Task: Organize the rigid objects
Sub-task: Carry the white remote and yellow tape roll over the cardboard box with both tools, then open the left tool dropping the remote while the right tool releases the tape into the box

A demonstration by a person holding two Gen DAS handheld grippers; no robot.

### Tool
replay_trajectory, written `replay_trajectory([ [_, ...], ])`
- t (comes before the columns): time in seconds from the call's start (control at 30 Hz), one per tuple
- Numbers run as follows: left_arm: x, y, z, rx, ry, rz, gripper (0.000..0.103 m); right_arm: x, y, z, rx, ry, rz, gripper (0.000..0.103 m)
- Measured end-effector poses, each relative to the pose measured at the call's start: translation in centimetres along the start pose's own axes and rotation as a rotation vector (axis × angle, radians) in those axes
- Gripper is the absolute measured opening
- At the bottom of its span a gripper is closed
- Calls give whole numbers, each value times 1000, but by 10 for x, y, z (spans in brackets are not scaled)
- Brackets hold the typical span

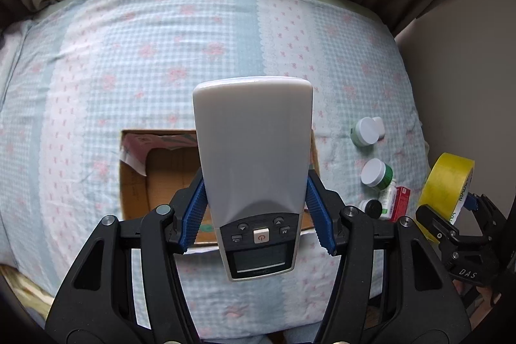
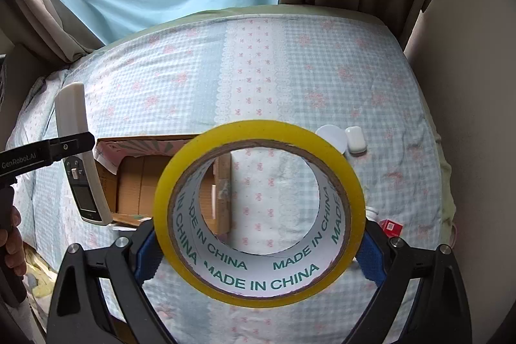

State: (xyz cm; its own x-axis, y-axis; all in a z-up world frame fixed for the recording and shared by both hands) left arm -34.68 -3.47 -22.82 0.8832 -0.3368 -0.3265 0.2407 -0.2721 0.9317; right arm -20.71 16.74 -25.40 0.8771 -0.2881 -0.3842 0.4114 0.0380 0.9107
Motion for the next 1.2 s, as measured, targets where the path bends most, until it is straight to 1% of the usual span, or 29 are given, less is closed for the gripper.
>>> replay_trajectory([
  [0.1, -5, 0, 26, 12, -53, 19, 54, -1, 1, 33, 10, -18, 1, 95],
  [0.17, -9, -6, 39, 17, -100, 42, 54, -2, -5, 45, 7, -40, -2, 96],
  [0.3, -15, -29, 59, 6, -204, 84, 54, -4, -27, 72, 11, -62, 22, 96],
  [0.4, -15, -52, 68, 9, -275, 131, 54, -5, -46, 93, 24, -50, 60, 96],
  [0.5, -10, -79, 69, 4, -379, 167, 54, -6, -75, 108, 27, -7, 93, 96],
  [0.57, -4, -99, 68, -8, -455, 196, 54, -7, -99, 118, 30, 48, 117, 96],
  [0.73, 14, -150, 62, 11, -613, 286, 54, -1, -152, 137, -21, 180, 184, 96],
  [0.8, 23, -169, 59, 8, -672, 313, 54, 4, -174, 140, -3, 227, 215, 96],
  [0.87, 31, -182, 57, 12, -712, 329, 54, 9, -189, 142, 23, 266, 229, 96],
  [0.97, 39, -195, 57, 18, -735, 340, 55, 16, -202, 143, 18, 289, 242, 96],
  [1.07, 42, -200, 58, 13, -750, 341, 55, 22, -209, 139, 2, 274, 242, 96],
  [1.1, 43, -200, 58, 16, -757, 333, 57, 23, -209, 137, -4, 263, 234, 96],
  [1.13, 44, -197, 57, 22, -767, 316, 68, 23, -209, 135, -8, 251, 221, 96],
  [1.17, 43, -193, 56, 26, -783, 292, 96, 24, -207, 133, -8, 245, 203, 96],
  [1.2, 43, -189, 55, 21, -798, 265, 102, 24, -206, 131, -10, 241, 186, 96],
])
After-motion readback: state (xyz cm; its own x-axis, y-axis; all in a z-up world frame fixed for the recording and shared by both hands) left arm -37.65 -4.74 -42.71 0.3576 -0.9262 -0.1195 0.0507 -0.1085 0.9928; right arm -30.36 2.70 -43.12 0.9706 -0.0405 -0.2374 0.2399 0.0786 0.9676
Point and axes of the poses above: each gripper's, at about its wrist camera, not at the fingertips, and y roughly against the way its jaws point, z to its left, x to its underside, the point moved 3 cm from there along -y, roughly the way its jaws point, and after that the axes turned 2 degrees about -z, right-handed, at the moved point
